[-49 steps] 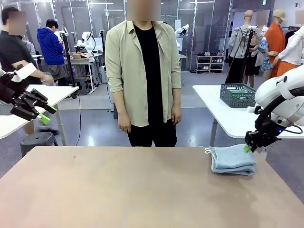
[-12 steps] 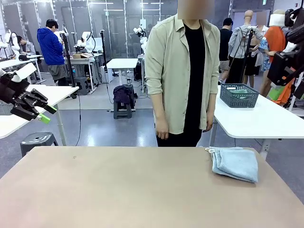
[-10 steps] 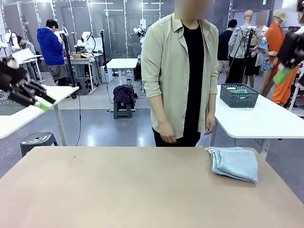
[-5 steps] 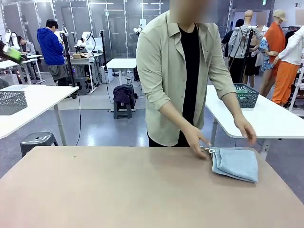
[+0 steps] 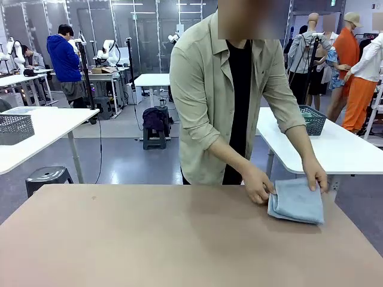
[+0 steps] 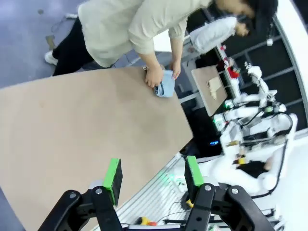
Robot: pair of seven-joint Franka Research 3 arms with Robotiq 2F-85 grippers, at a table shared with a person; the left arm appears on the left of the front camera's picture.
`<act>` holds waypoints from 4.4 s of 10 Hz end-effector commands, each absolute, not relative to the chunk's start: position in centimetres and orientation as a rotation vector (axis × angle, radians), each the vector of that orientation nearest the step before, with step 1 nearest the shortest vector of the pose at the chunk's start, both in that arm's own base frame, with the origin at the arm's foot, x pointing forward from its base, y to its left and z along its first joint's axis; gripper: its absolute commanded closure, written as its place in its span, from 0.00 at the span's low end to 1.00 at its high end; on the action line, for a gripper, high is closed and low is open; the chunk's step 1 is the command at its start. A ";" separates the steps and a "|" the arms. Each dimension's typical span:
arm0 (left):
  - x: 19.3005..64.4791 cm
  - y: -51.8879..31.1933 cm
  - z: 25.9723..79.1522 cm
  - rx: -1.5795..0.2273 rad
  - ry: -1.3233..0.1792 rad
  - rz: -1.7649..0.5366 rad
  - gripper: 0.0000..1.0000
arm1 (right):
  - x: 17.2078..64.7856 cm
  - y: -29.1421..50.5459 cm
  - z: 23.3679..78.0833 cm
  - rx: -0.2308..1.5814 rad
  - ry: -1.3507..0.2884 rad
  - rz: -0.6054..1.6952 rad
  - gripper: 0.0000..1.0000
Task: Fold the towels and place them in the basket.
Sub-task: Stack the folded Towel with hook on the right side of the table.
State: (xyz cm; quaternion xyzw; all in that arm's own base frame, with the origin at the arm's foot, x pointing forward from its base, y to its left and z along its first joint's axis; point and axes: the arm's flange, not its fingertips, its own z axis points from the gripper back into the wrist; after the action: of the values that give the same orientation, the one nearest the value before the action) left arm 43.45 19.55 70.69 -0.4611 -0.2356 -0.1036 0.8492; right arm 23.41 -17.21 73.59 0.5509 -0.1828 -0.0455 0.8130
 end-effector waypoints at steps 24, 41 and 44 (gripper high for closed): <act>41.1 29.8 62.1 -1.269 -0.386 0.068 0.00 | 27.6 -22.4 58.2 1.486 -0.176 0.099 0.00; 40.7 30.4 61.0 -1.273 -0.394 0.080 0.00 | 27.9 -21.2 57.4 1.483 -0.158 0.082 0.00; 40.7 30.4 61.0 -1.273 -0.394 0.080 0.00 | 27.9 -21.2 57.4 1.483 -0.158 0.082 0.00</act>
State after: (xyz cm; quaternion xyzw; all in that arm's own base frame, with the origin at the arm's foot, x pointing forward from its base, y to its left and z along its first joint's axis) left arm 40.80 30.46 61.16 -0.5888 -0.1838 0.0360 0.7863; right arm 28.00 -21.27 57.32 0.6737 -0.0709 0.0358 0.7347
